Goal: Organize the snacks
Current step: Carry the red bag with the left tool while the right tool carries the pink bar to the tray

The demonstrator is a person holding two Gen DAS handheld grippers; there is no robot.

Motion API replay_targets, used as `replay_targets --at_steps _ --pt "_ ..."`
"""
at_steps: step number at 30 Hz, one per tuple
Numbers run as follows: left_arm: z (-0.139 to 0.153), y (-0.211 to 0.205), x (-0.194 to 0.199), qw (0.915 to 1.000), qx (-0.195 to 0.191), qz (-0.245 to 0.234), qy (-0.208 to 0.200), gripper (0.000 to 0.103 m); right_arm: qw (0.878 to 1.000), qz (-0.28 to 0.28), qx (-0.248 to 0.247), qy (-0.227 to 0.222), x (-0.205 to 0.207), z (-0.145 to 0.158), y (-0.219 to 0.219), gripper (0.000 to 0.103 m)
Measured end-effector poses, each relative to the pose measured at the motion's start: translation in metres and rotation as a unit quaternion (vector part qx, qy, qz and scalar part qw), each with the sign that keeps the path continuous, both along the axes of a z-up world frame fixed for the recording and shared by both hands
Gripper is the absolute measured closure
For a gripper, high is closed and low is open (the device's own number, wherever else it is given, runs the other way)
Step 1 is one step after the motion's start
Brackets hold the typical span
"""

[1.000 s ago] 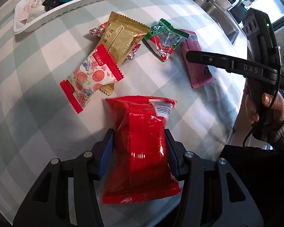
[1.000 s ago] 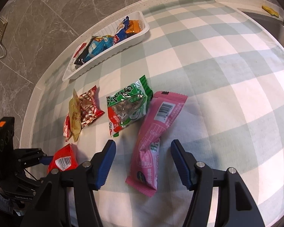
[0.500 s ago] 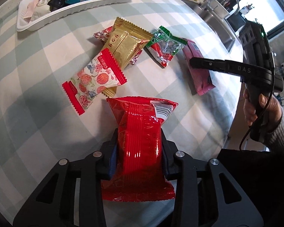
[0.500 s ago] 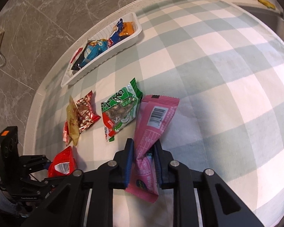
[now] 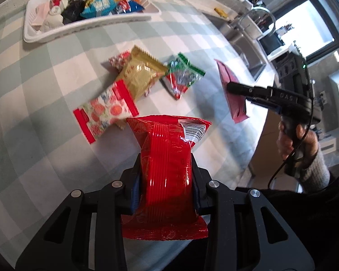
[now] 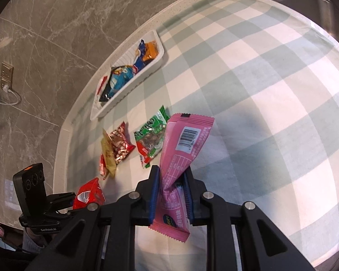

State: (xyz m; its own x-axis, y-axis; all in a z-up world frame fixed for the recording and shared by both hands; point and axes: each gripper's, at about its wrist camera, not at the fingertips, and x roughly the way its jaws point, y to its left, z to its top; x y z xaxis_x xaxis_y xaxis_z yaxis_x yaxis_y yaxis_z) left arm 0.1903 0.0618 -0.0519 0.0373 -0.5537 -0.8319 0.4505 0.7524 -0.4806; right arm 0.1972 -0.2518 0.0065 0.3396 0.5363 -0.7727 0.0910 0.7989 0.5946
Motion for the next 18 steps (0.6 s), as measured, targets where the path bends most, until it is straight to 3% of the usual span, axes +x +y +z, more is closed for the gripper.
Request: replay_targets --at_steps 18 --pt "0.039 0.045 0.073 0.9951 -0.049 0.082 -0.025 0.071 0.999 0.04 0.029 -0.022 0.053 0.02 0.029 0.081"
